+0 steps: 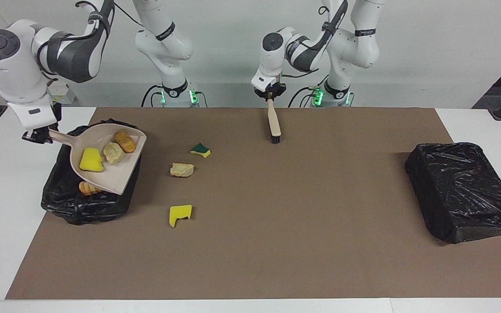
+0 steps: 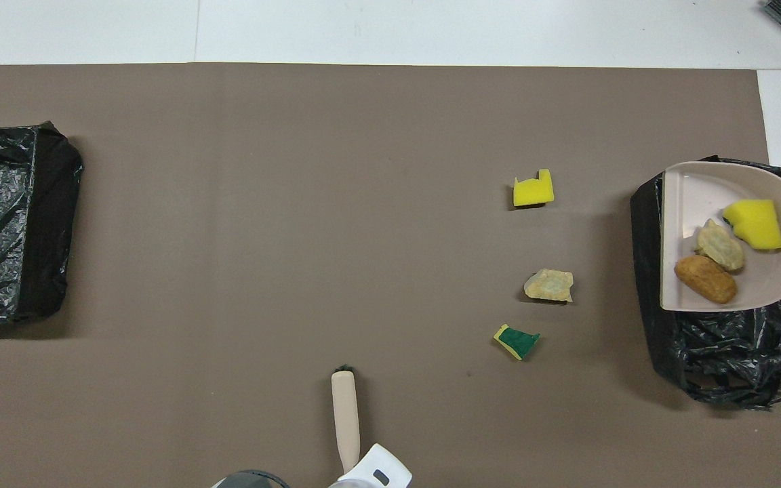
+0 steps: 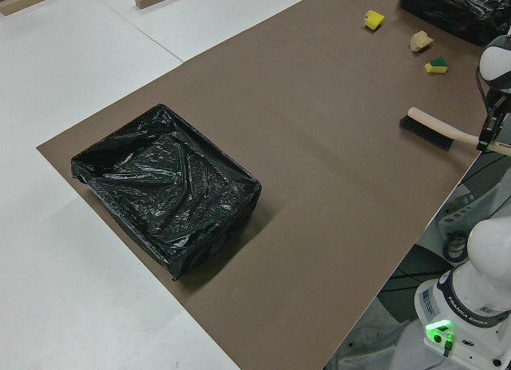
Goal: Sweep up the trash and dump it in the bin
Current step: 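Tilt the dustpan with the right gripper to dump trash into the bin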
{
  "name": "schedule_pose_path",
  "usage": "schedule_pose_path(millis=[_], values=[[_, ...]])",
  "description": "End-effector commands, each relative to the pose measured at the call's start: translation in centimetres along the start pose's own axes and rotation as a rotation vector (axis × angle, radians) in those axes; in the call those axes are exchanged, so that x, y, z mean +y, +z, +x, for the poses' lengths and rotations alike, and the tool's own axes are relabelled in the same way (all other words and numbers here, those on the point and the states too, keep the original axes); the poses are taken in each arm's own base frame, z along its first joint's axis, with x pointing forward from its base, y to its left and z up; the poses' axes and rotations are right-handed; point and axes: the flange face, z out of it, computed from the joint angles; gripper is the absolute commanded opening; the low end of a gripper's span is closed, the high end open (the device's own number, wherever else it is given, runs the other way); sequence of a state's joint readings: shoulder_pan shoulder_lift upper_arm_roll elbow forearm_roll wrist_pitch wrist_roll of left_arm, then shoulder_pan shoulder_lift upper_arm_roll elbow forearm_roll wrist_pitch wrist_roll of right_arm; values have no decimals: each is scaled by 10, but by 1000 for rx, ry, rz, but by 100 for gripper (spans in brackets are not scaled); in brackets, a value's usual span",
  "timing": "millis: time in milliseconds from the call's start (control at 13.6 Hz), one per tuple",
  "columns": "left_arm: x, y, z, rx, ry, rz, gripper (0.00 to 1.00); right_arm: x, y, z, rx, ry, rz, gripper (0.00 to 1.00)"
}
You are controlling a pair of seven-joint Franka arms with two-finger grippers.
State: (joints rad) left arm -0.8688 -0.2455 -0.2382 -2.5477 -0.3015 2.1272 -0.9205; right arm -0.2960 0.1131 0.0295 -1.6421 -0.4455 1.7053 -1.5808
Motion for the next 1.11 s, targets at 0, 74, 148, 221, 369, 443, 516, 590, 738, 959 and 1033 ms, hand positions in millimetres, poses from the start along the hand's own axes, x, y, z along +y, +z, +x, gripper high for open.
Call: schedule_pose_path(millis=[0, 74, 148, 221, 369, 443, 516, 590, 738, 959, 1033], values=[[-8, 4, 3, -9, -9, -17, 13, -12, -8, -6, -185, -59, -28, 0], [-9, 4, 4, -13, -12, -13, 18, -15, -8, -7, -235, -72, -29, 0], [-9, 3, 6, -14, -5, -15, 23, -20, -5, -7, -286, -91, -23, 0], [-11, 3, 11, -18, -8, -15, 30, -24, 2, -4, -344, -119, -22, 0], [-14, 2, 21, -23, -18, -17, 46, -31, 24, 5, -388, -143, -10, 0], [-16, 0, 25, -23, -27, -21, 54, -31, 32, 9, -390, -154, -8, 0], [-19, -4, 34, -20, -41, -32, 86, -31, 32, 9, -393, -154, -5, 0], [-19, -11, 39, -11, -30, -43, 94, -31, 29, 4, -399, -153, 4, 0], [-24, -26, 52, 27, -7, -18, 100, -31, 12, -14, -408, -156, -9, 0], [-45, -81, 95, 63, 25, -17, 100, -34, -16, -32, -356, -135, -4, 0], [-57, -106, 112, 58, 50, -28, 100, -36, -23, -31, -281, -94, -1, 0]])
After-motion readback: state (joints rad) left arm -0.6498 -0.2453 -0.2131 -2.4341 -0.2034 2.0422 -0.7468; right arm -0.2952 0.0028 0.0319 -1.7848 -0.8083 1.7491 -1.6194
